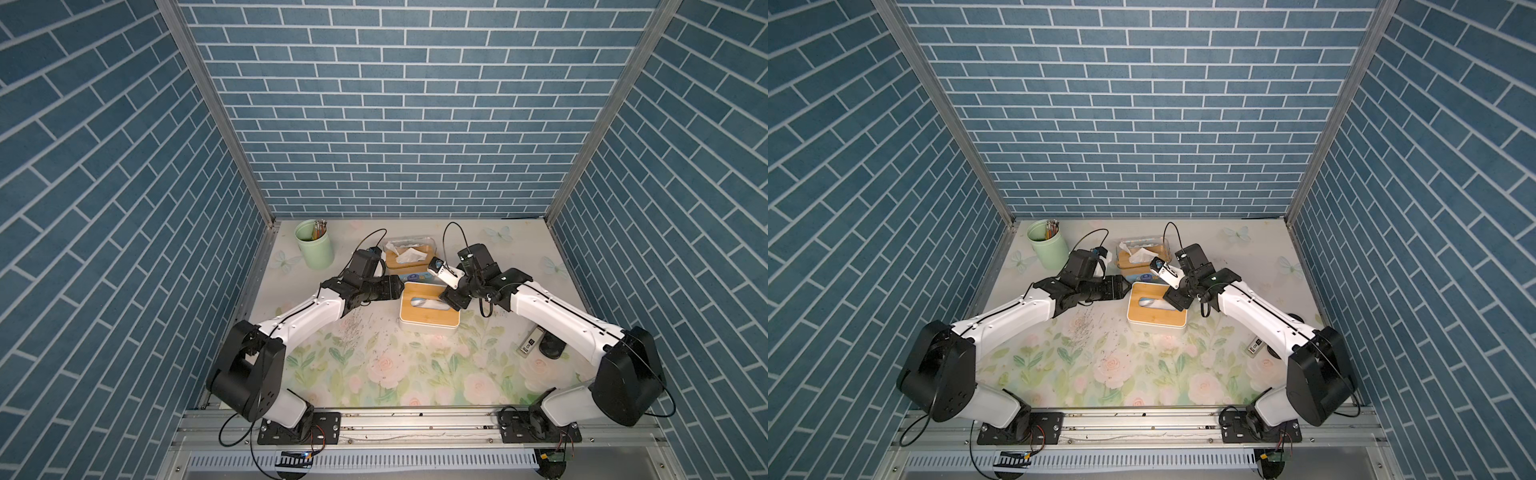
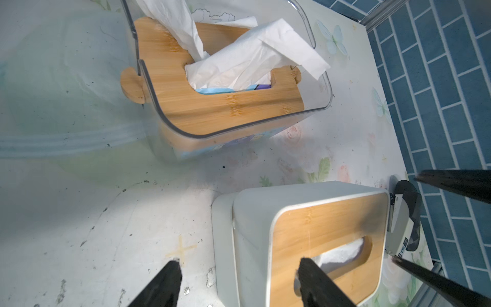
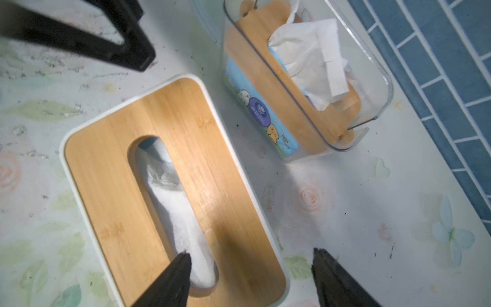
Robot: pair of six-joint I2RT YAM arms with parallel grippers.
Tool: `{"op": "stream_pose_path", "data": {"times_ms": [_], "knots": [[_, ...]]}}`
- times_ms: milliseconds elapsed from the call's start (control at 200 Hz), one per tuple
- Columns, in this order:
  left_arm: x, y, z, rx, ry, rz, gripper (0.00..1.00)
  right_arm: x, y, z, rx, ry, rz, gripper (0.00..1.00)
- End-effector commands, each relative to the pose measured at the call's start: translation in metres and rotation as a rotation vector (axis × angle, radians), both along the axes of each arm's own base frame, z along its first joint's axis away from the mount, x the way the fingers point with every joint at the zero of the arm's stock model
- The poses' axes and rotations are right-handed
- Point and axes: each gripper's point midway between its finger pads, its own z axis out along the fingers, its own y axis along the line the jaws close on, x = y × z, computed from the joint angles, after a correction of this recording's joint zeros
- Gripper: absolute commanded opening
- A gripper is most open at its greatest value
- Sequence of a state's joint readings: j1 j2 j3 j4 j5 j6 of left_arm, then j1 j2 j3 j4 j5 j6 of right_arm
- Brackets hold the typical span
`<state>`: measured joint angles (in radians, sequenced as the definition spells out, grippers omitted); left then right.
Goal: Put the tissue paper into the tissue box
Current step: Close the box lid on the tissue box.
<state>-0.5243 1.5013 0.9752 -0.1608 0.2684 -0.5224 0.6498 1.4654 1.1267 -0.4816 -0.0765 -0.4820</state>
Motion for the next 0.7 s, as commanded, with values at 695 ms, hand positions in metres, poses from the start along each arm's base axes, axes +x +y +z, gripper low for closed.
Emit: {"op": "stream_pose_path", "data": {"times_ms": [695], "knots": [[-0.003, -0.003, -0.002, -0.004, -0.015, -0.031, 0.75, 0.011, 0.015, -0.036, -0.113, 0.056, 0.231, 0.67]]}}
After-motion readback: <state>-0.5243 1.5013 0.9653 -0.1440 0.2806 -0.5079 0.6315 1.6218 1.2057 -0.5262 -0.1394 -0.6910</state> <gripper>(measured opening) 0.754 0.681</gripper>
